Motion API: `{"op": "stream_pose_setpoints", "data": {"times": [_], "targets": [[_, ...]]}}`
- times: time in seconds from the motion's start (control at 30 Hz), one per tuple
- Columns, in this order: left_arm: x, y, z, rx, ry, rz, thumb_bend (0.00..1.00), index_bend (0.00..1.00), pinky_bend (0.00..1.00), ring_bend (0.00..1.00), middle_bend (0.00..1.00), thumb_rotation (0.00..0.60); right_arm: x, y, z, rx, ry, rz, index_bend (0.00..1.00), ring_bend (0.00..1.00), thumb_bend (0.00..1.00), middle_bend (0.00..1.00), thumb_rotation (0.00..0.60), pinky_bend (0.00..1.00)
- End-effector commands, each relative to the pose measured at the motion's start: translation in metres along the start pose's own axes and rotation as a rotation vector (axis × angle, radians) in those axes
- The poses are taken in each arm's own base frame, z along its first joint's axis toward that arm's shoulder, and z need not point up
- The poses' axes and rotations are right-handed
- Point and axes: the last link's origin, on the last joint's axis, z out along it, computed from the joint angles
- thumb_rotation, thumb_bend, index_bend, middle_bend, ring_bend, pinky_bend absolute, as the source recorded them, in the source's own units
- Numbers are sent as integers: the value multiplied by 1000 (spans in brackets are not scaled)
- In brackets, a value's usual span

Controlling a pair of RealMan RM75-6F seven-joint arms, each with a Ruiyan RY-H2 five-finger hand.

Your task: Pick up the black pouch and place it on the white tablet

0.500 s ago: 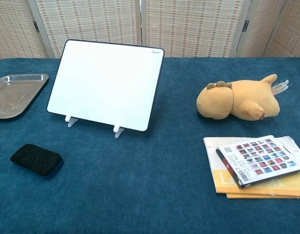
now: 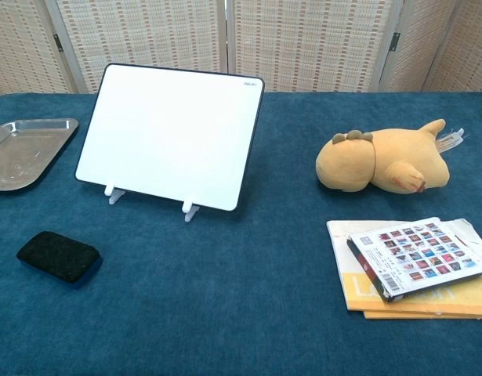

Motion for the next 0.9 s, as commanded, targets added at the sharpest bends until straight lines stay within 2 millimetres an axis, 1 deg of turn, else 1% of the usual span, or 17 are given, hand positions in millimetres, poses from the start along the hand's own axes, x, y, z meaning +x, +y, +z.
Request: {"op": "stream_pose_setpoints", "data": {"times": [0.03,0.07,0.13,0.17,0.23,0.33,0.4,0.63,0.77,0.9], "targets": [[-1,7,7,-52,4,-54,240,62,891,832,993,600,0,1,3,-4,-7,1,0,45,151,0,600,203],[1,11,11,-85,12,-72,240,96,961,915,1000,600,-1,2,4,-8,-11,1,0,45,151,0,600,203],[2,17,17,-132,9,-84,240,143,1000,982,1000,600,-1,2,6,-9,-17,0,0,45,151,0,600,204],[2,22,20,-164,-2,-88,240,169,1000,996,1000,600,-1,1,6,-5,-19,-1,0,45,151,0,600,204],[1,32,26,-220,-31,-116,240,217,1000,1000,1000,600,-1,0,6,1,-18,0,0,46,151,0,600,203],[-2,46,37,-283,-136,-175,241,269,1000,1000,1000,600,0,0,5,3,-10,7,0,45,151,0,600,203],[-3,54,49,-298,-204,-195,245,283,1000,1000,1000,600,2,1,5,0,-4,16,0,45,151,0,600,203],[-8,77,87,-319,-343,-212,252,304,1000,1000,1000,600,11,10,2,-16,30,58,0,46,151,0,600,203],[-9,87,108,-319,-354,-208,252,295,1000,1000,1000,600,11,11,0,-9,30,61,0,45,151,0,600,203],[-15,98,117,-328,-315,-189,251,299,1000,1000,1000,600,10,10,1,-7,24,56,0,45,151,0,600,203]]}}
